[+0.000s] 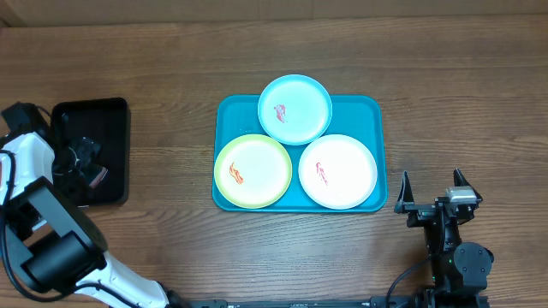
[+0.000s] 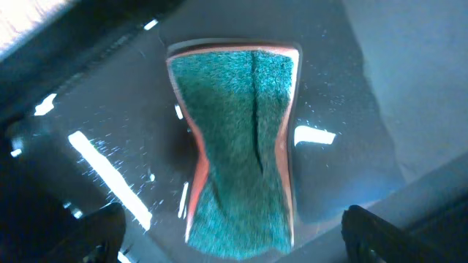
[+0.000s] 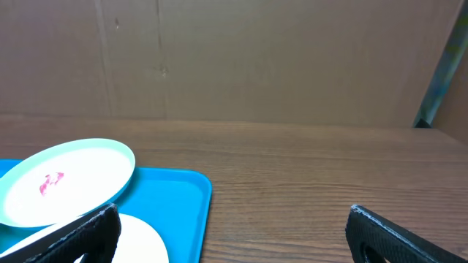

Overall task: Clean dirty plates on tray and stack at the side
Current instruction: 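Move the left gripper over the black tray to the sponge, then grasp the green-and-orange sponge with the left gripper, then lift the sponge and carry it to the yellow-green plate, then scrub the red smear on the yellow-green plate with the sponge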

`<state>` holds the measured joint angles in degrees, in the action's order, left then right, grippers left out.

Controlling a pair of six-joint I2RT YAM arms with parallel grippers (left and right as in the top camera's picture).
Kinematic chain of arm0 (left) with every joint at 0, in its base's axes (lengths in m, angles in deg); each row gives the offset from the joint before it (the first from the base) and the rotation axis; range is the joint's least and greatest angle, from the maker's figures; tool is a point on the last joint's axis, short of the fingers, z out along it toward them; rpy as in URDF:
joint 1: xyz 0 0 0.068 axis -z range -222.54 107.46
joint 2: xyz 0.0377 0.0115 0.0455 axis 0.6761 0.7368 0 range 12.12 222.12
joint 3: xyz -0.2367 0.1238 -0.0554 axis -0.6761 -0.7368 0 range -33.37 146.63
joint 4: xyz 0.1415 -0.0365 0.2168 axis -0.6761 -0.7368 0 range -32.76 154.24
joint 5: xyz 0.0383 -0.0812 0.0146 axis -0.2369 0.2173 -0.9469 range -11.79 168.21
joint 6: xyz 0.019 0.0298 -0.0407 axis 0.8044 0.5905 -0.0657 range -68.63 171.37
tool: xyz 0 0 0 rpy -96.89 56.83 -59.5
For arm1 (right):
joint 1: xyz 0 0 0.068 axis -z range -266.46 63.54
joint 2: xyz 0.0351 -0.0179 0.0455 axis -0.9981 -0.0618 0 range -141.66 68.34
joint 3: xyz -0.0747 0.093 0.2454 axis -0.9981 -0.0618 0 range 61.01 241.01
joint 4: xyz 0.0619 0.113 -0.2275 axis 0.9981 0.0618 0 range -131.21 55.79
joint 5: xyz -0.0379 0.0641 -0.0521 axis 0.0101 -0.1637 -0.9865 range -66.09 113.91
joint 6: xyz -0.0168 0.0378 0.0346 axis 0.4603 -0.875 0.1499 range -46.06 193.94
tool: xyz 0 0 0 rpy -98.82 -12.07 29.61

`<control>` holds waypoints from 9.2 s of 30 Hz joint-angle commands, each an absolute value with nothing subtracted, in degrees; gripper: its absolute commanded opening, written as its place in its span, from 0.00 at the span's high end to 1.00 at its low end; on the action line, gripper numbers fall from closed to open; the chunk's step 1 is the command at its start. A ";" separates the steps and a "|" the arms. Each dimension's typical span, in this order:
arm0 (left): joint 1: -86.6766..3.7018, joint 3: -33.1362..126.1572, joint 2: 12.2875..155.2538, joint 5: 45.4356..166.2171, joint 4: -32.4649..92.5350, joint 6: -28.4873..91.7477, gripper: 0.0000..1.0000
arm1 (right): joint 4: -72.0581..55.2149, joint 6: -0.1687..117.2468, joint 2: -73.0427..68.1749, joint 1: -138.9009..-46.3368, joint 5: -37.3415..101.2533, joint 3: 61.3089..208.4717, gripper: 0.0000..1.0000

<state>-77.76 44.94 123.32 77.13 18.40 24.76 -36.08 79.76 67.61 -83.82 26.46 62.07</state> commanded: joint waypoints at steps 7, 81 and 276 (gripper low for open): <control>-75.07 46.40 128.83 77.19 20.71 26.99 0.18 | -36.54 79.78 68.17 -83.60 26.35 61.48 0.00; -75.90 46.36 129.77 77.70 20.54 26.96 0.30 | -36.54 79.78 68.17 -83.60 26.33 61.48 0.00; -21.89 44.63 123.04 86.99 8.89 27.53 0.96 | -36.54 79.78 68.17 -83.60 26.35 61.48 0.00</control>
<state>-21.63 44.63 122.67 87.38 8.60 27.49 -36.06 79.74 67.61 -83.82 26.46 62.07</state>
